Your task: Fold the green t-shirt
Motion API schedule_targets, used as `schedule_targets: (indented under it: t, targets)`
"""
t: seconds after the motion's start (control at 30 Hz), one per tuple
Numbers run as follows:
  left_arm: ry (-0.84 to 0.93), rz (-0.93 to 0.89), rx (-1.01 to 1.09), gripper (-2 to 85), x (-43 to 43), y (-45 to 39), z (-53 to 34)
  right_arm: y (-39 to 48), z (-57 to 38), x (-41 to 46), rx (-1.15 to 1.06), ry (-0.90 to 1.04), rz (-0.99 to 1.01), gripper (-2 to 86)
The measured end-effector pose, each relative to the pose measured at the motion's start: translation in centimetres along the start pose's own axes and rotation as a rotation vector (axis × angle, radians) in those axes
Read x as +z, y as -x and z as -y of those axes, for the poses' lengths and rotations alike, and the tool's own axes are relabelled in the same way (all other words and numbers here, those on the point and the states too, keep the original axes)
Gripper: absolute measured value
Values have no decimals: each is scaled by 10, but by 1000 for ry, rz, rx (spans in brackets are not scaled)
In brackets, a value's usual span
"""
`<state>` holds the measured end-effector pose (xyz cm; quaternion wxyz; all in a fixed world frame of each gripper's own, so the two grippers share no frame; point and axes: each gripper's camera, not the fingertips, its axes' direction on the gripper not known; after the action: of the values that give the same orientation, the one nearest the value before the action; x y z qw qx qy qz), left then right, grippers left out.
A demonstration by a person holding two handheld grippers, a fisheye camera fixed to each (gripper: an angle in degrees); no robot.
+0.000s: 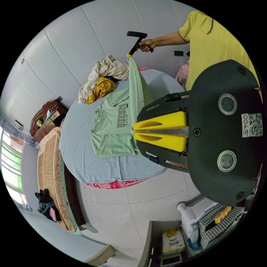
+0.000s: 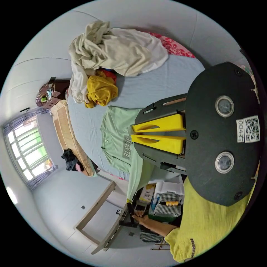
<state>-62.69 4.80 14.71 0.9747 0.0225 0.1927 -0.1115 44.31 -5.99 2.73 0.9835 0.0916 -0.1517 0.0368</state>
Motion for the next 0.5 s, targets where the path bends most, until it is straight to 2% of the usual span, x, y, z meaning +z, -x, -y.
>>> schedule_targets:
  t: [0.27, 0.5]
  targets:
    - [127, -15, 10, 13, 74, 44, 133, -32, 136, 144, 33, 117, -91, -6]
    - [215, -17, -11, 12, 140, 84, 206, -66, 220, 281, 70, 240, -141, -5]
